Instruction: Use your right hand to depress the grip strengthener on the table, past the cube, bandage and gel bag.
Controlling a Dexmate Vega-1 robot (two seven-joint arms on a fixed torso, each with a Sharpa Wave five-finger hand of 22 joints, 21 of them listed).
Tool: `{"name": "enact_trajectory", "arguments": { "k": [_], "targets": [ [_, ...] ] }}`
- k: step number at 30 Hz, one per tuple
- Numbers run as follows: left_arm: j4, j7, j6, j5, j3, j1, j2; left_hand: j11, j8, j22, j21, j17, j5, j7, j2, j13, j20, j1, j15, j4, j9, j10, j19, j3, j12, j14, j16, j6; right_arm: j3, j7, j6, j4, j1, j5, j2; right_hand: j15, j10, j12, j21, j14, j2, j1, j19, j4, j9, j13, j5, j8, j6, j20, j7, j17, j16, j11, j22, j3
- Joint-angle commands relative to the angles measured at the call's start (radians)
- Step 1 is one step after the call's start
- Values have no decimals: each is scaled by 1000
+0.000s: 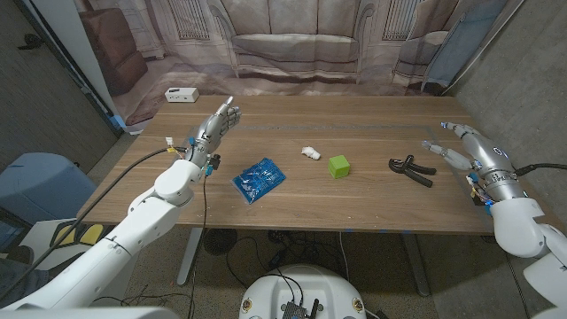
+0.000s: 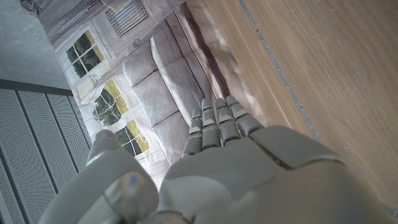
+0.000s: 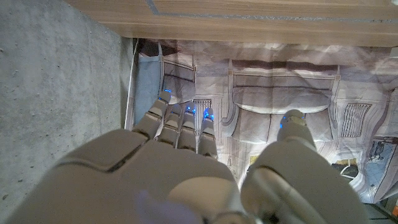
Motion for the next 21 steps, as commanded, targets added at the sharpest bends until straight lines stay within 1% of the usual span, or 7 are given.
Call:
{"name": "enact_trajectory", "arguments": {
  "k": [1, 4, 6, 11, 14, 17, 21],
  "targets": [
    [-6, 6, -11, -4, -9, 25, 3, 3, -4, 5, -2, 6, -3, 1, 4, 4, -2, 14, 2, -5, 2, 9, 12, 1, -5, 8, -3, 9, -25, 129, -132, -44, 15, -11, -91, 5, -19, -8, 11, -7, -6, 28, 9, -15, 2, 5, 4, -8, -23, 3, 3, 0, -2, -1, 4, 6],
    [-6, 7, -12, -5, -10, 28, 2, 3, -3, 5, -1, 6, -3, 2, 5, 4, -6, 15, 2, -5, 2, 11, 17, 1, -5, 9, -3, 11, -31, 153, -150, -45, 21, 1, -106, 6, -31, -10, 18, 0, -5, 47, 28, -18, 2, 6, 3, -9, -30, -9, 6, -1, 1, 4, 4, 13],
    [-7, 11, -14, -4, -12, 31, 1, 4, -4, 5, 1, 6, -3, 3, 7, 4, -16, 16, 2, -6, 2, 15, 24, 2, -5, 14, -2, 13, -39, 169, -175, -51, 24, -7, -121, 8, -35, -11, 18, 11, -6, 57, 31, -20, 3, 6, 2, -9, -32, -5, 7, -1, 5, 1, 4, 16],
    [-11, 11, -12, -3, -16, 34, 5, 4, -3, 5, 1, 5, -3, 4, 8, 4, -19, 17, 2, -6, 2, 18, 26, 3, -5, 16, -2, 16, -52, 215, -229, -64, 35, -12, -161, 9, -43, -12, 17, 15, -9, 71, 31, -21, 3, 7, 2, -11, -42, 11, 1, -2, 6, -6, 4, 20],
    [-12, 10, -10, -5, -17, 35, 6, 5, -3, 5, 1, 5, -3, 5, 8, 4, -18, 17, 3, -6, 2, 19, 26, 3, -5, 15, -3, 17, -59, 237, -250, -64, 43, -6, -180, 8, -46, -12, 17, 11, -10, 78, 30, -22, 3, 7, 2, -11, -47, 13, -1, -2, 4, -6, 4, 22],
    [-14, 12, -10, -6, -19, 38, 6, 5, -3, 5, 0, 5, -4, 5, 9, 4, -17, 18, 2, -6, 2, 19, 26, 3, -5, 15, -3, 18, -64, 257, -264, -63, 52, 8, -197, 12, -58, -15, 16, -5, -13, 90, 30, -23, 3, 7, 1, -13, -55, 16, 6, -2, -2, -1, 4, 25],
    [-13, 11, -12, -5, -22, 40, 9, 3, -4, 5, -1, 5, -4, 6, 9, 4, -15, 18, 1, -6, 2, 19, 26, 4, -6, 16, -3, 18, -72, 280, -274, -51, 66, 45, -210, 22, -70, -15, 24, -30, -17, 104, 55, -22, 4, 8, 1, -11, -58, 17, 22, -2, -10, 4, 4, 28]
  ]
}}
